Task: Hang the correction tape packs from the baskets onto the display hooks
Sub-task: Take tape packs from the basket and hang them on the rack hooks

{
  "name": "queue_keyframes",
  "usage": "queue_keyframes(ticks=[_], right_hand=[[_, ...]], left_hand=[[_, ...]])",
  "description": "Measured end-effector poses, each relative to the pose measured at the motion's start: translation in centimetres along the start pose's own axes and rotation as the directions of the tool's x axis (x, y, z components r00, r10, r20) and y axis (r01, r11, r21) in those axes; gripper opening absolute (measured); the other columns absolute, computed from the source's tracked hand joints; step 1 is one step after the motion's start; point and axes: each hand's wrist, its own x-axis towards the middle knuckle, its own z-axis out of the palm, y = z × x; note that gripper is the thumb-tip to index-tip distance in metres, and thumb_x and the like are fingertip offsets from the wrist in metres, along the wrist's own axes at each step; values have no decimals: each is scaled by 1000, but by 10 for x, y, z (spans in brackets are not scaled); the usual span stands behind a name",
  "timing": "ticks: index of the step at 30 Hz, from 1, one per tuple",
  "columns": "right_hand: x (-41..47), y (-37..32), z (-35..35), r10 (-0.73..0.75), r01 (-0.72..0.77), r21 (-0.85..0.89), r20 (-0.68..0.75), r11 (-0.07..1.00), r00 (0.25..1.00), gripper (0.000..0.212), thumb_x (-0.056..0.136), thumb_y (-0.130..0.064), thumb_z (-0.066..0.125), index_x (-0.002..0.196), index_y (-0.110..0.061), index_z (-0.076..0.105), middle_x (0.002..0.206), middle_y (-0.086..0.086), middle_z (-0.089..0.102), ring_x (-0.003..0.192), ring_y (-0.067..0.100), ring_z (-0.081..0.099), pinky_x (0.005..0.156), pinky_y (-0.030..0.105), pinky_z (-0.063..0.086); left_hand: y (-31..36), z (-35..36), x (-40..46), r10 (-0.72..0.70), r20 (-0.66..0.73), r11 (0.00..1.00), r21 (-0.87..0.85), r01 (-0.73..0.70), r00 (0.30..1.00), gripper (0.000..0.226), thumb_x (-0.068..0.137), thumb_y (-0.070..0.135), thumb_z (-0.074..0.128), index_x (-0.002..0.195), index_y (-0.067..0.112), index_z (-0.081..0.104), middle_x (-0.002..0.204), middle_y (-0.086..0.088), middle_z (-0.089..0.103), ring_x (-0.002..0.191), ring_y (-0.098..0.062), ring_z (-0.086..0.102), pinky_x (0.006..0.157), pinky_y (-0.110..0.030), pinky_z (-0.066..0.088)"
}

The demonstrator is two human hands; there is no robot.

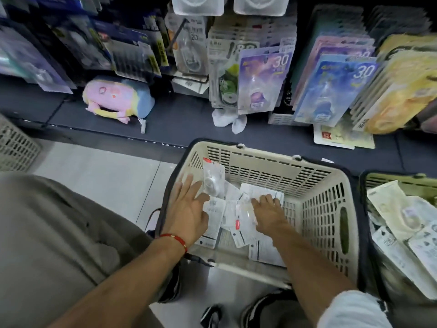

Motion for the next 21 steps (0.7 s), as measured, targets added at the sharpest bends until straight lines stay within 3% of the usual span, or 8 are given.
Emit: queue_keyframes(ticks=[4,7,9,12,14,15,19,21], right_hand=[[-26,21,0,116,-145,378,97,914,988,83,81,-40,78,150,-12,41,142,9,41,133,28,43,110,43,44],[-35,21,-40,176,-223,808,150,546,973,68,81,-42,86,134,-15,54,133,4,49,117,23,58,97,46,57],[-36,5,-70,6,-159,955,163,249,987,48,85,-43,86,113,-13,61,114,8,65,97,21,69,85,44,63],[-27,-33,-101,-100,-65,984,48,-167,994,40,100,-40,70,110,-2,70,101,12,72,88,22,70,73,34,62],[-17,-57,-106,-32,-82,929,76,-361,997,40,104,-42,62,113,-4,74,95,12,72,81,23,71,74,38,62],[-12,-67,-102,16,-111,935,124,-337,992,39,105,-42,62,110,-5,74,92,12,71,77,23,71,75,42,63],[0,-94,-60,98,-381,831,375,404,922,27,102,-32,66,99,-5,64,87,12,66,74,28,69,67,40,65],[0,-105,-39,75,-370,791,384,487,920,26,101,-29,67,107,-5,59,97,14,67,77,28,69,61,35,60]], left_hand=[[15,1,18,-92,129,961,-250,122,987,39,94,8,66,132,15,69,156,-4,51,156,-24,32,122,-21,20],[31,1,28,-166,329,810,-492,319,930,44,94,18,74,137,18,66,143,-2,63,135,-22,56,111,-22,40],[42,0,31,-141,453,638,-639,431,880,52,92,35,80,140,22,62,136,4,66,126,-19,60,99,-31,51],[42,-7,32,-226,369,403,-807,431,902,20,97,34,75,117,35,70,114,9,76,113,-19,71,83,-29,55],[29,-17,33,-353,287,355,-840,411,891,18,99,21,73,106,37,69,106,10,76,105,-20,73,87,-35,57],[20,-22,32,-400,261,359,-837,413,878,21,98,18,73,108,35,69,105,8,76,103,-20,72,88,-36,57],[-13,-39,21,-561,256,266,-845,464,788,26,94,16,72,118,24,68,98,9,73,92,-15,71,71,-28,53],[-22,-46,14,-596,291,177,-861,476,748,26,92,14,71,114,26,64,98,7,72,88,-15,70,63,-27,51]])
